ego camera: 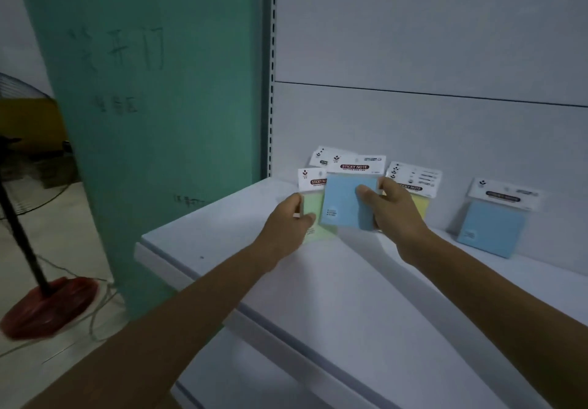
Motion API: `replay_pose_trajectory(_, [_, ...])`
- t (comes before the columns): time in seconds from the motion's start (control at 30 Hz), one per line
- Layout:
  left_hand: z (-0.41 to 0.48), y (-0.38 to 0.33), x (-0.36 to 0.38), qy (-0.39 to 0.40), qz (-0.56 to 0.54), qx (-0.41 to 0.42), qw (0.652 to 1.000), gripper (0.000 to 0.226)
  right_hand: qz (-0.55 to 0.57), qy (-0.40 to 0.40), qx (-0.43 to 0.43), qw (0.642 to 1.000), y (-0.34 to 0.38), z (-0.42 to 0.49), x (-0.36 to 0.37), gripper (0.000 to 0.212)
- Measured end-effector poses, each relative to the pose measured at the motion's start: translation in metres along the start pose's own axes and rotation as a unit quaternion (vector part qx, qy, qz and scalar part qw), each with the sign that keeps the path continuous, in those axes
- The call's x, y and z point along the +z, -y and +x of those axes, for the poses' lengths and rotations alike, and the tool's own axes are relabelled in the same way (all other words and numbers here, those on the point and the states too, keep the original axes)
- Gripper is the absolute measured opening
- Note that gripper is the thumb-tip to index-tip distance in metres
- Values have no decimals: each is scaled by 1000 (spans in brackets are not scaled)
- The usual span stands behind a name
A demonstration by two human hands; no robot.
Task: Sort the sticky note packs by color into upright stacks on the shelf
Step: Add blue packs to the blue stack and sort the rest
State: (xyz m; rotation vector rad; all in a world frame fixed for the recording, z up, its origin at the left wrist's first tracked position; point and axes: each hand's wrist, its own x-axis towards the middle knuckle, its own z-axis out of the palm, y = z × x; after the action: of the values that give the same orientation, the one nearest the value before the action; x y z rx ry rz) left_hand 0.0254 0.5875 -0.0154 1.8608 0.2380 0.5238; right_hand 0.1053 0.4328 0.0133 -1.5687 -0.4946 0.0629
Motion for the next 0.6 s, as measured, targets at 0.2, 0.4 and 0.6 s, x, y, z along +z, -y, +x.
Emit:
replay_pose_trajectory(0.2, [70, 13, -15, 66, 87, 63, 992, 25, -1, -77, 37, 996, -13, 10, 9, 4])
replay_pose_trajectory(0.4, [127, 25, -27, 79, 139, 128, 979, 30, -14, -144, 33, 989, -18, 13, 25, 7])
replay_pose_trajectory(0.6, [152, 49, -30, 74, 102, 120, 985, 43, -14, -198, 18, 980, -15, 13, 25, 8])
